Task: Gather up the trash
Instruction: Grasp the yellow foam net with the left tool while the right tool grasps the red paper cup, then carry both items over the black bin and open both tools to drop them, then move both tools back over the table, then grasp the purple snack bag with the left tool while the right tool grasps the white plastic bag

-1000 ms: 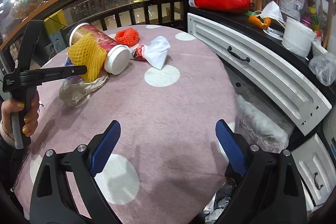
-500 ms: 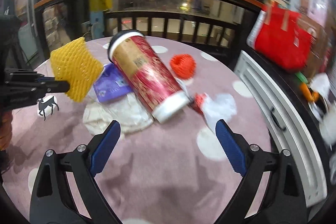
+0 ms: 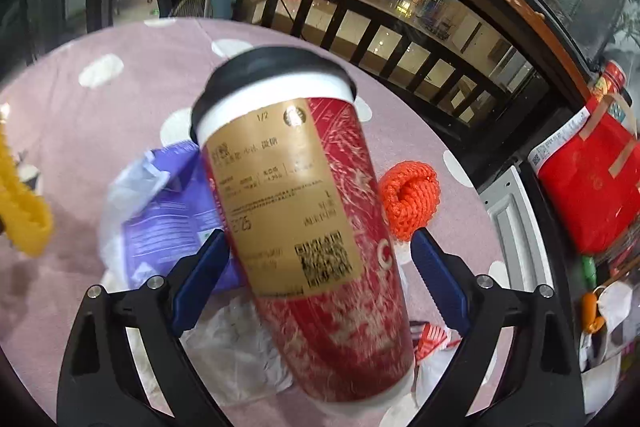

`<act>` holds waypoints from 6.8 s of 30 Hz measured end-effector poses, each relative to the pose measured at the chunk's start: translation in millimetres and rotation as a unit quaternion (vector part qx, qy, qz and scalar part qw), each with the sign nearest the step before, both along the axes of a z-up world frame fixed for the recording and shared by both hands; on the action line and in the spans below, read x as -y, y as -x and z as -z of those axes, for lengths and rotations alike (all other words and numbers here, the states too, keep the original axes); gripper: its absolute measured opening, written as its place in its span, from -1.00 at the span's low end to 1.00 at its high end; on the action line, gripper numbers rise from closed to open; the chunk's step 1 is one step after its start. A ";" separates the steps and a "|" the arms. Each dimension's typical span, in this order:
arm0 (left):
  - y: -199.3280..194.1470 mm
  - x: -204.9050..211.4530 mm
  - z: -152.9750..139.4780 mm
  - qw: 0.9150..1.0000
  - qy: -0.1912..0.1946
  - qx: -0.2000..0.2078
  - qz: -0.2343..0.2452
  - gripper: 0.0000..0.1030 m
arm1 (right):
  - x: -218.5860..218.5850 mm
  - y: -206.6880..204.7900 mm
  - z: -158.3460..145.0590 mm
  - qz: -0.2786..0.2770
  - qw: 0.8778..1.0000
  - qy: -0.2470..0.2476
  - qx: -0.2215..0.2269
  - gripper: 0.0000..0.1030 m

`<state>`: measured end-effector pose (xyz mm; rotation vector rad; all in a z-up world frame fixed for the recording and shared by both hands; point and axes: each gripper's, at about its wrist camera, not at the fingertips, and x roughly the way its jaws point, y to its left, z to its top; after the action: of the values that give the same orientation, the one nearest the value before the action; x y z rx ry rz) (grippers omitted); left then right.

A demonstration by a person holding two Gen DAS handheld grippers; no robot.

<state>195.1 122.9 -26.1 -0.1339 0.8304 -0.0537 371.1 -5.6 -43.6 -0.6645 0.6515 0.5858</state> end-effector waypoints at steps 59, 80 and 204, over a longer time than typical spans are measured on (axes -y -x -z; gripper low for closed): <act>107.2 250.8 -26.2 0.967 0.016 0.045 0.252 -0.76 | 370.4 245.0 83.8 0.417 0.888 -0.168 -0.096 0.52; 120.1 317.8 2.7 0.948 0.000 0.003 0.318 -0.76 | 375.9 152.3 279.0 0.510 0.767 -0.135 -0.366 0.54; -109.2 8.1 22.8 0.997 0.038 -0.064 -0.017 0.26 | 168.6 105.7 9.4 0.231 0.952 -0.193 -0.056 0.89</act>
<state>304.3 114.8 -48.9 -0.2246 0.9547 -0.0460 265.5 -174.2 -53.0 -0.1007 0.7426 0.2996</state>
